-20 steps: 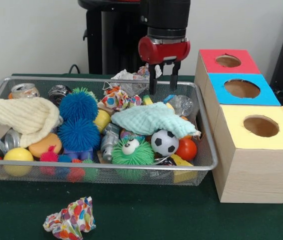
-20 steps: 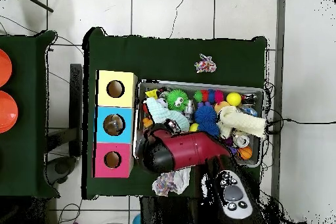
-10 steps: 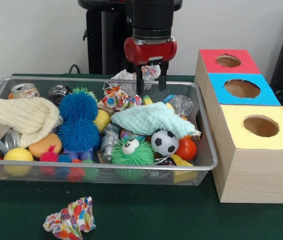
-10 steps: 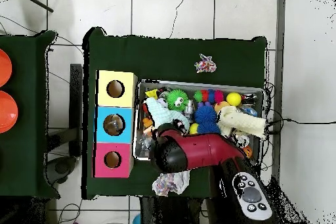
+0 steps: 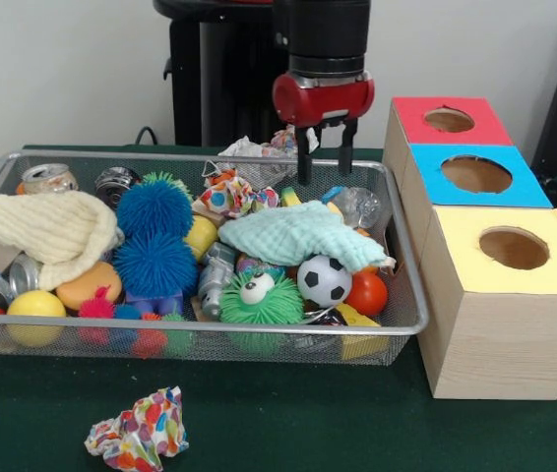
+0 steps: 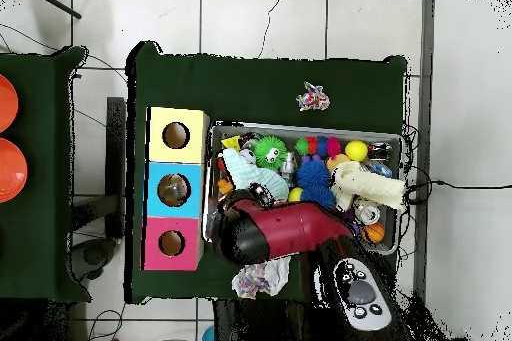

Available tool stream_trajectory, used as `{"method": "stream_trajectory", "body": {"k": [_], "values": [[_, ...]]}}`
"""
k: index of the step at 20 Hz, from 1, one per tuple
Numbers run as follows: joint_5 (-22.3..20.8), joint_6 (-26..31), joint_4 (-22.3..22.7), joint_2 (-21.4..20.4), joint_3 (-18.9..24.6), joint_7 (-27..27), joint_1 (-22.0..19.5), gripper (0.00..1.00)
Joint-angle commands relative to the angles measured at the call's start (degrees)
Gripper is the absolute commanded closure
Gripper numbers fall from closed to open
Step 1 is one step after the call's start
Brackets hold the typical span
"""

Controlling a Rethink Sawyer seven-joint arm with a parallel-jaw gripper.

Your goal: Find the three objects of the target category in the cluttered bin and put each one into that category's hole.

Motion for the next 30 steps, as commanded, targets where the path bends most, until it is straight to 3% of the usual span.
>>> {"method": "stream_trajectory", "body": {"k": [1,10,22,30], "values": [[0.1,4.1,1.1,-0.5,-0.3,7.1,3.8,0.0],[0.5,2.7,1.5,-0.2,-1.9,8.1,6.0,0.0],[1.2,1.7,1.8,1.4,0.4,6.9,3.2,0.0],[-0.3,-0.1,1.4,2.3,-0.8,7.4,3.9,0.0]]}}
